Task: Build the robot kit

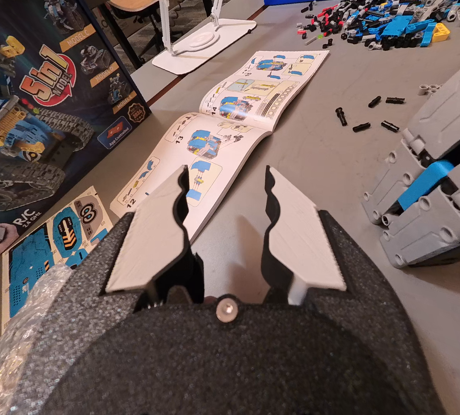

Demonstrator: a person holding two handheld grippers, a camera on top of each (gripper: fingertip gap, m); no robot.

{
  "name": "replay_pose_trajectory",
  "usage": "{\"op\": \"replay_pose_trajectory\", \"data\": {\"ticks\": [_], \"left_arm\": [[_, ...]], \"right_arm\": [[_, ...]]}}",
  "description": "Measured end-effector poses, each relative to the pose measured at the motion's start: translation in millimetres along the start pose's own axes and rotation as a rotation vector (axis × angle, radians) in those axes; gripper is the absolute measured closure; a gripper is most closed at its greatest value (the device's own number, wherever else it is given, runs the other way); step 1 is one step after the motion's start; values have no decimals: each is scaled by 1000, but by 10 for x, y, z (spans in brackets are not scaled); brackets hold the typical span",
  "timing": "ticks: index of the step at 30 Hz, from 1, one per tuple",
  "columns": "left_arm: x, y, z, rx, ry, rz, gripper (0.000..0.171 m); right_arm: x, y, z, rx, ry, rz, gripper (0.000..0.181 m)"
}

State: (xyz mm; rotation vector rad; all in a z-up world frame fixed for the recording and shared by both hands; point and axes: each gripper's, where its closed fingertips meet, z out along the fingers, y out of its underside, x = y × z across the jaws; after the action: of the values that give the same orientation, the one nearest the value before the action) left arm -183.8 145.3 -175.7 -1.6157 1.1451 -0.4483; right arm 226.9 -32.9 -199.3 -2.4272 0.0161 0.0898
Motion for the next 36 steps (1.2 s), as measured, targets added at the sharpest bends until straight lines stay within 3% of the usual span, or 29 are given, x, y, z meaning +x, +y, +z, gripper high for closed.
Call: {"op": "replay_pose_trajectory", "data": {"ticks": [4, 6, 20, 36], "left_arm": [[2, -2, -2, 1, -1, 3, 110], [3, -4, -5, 3, -2, 6, 110], [8, 3, -3, -1, -1, 10, 110], [13, 1, -3, -1, -3, 15, 110]], "right_arm": [[-149, 35, 223, -49, 14, -58, 164], [-129, 72, 242, -80, 43, -94, 153], [698, 112, -396, -17, 229, 38, 154], [1007, 314, -616, -37, 260, 127, 154]]}}
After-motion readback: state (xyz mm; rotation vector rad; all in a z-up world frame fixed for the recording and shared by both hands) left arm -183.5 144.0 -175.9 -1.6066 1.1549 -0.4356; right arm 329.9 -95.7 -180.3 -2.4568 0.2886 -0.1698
